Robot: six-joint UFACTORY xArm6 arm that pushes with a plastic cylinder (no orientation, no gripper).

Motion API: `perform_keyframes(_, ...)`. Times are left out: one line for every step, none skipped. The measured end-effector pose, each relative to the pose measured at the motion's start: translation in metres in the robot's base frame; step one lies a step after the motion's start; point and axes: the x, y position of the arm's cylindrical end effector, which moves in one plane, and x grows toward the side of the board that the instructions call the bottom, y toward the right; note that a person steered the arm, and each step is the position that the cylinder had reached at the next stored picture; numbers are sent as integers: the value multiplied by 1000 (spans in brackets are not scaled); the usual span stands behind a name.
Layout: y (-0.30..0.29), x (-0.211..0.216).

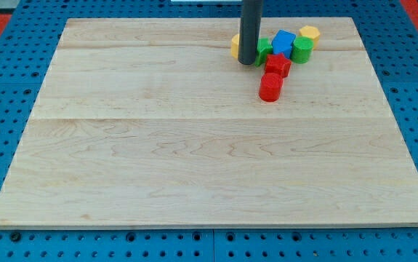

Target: Push the red circle into the red star

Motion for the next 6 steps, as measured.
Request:
perform_keyframes(-14,7)
perform_keyframes(-33,85)
perform_keyframes(-21,122)
perform_keyframes(22,104)
perform_keyframes(37,73)
perform_keyframes(25,52)
